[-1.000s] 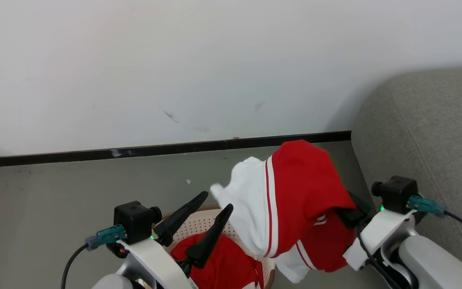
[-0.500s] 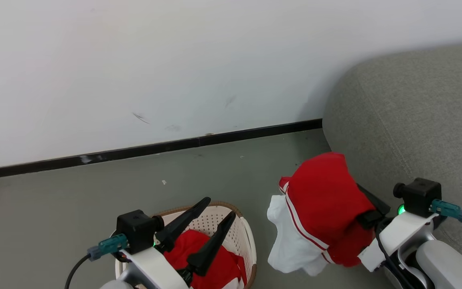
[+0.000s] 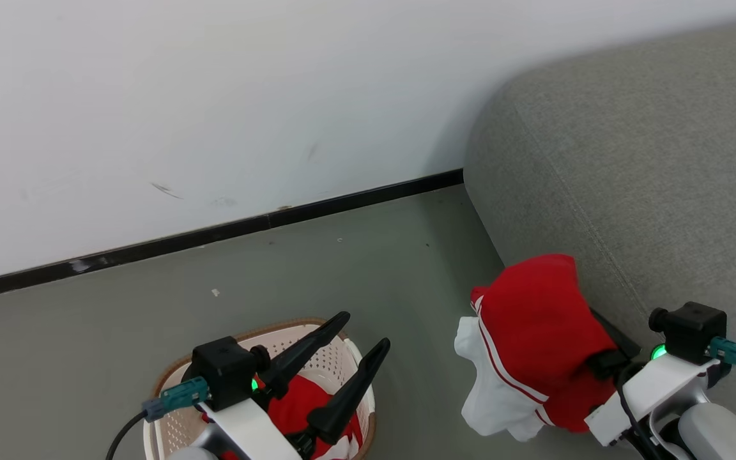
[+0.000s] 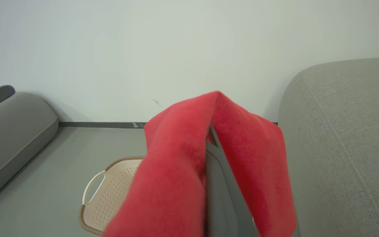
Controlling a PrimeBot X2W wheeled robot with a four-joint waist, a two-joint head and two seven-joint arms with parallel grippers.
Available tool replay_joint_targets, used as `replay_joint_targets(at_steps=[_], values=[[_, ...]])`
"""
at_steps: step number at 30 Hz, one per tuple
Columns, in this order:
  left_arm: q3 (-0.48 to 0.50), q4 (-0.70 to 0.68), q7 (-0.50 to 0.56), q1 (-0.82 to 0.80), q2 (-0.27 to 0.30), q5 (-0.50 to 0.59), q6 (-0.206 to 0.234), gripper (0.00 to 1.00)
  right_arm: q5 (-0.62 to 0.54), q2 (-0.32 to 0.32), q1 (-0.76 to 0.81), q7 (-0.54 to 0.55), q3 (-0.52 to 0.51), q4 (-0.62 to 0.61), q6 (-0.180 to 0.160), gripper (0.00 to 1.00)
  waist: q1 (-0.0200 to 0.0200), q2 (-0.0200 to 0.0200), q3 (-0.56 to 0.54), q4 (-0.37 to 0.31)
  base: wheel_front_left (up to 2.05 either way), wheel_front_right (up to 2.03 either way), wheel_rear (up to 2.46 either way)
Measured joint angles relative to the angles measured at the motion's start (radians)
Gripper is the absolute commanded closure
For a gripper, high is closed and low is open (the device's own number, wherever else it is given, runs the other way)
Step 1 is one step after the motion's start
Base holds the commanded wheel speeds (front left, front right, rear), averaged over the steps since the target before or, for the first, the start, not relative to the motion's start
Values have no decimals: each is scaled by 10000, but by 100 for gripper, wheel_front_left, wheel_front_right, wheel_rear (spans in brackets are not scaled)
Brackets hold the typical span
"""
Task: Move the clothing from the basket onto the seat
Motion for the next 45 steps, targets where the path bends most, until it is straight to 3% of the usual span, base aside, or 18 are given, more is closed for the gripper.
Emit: replay_joint_targets(at_steps=[13,23,33,45], values=[[-251,-219,-176,-128,259,0,-2,0,-297,136,446,2,-1133,-573,0,100,0,0,242,-992,0,0,0],[-224,-401,-305,-115,393,29,0,0,-232,167,659,2,-1277,-943,0,100,0,0,479,-1585,0,0,0],[-224,-721,-291,63,487,150,176,0,1825,211,-63,387,-3122,-518,-2,100,0,0,992,-1711,0,0,0],[-127,-1089,-190,99,694,430,489,0,3317,42,-1802,1289,-5614,685,-2,100,0,0,1682,-1269,0,0,0]])
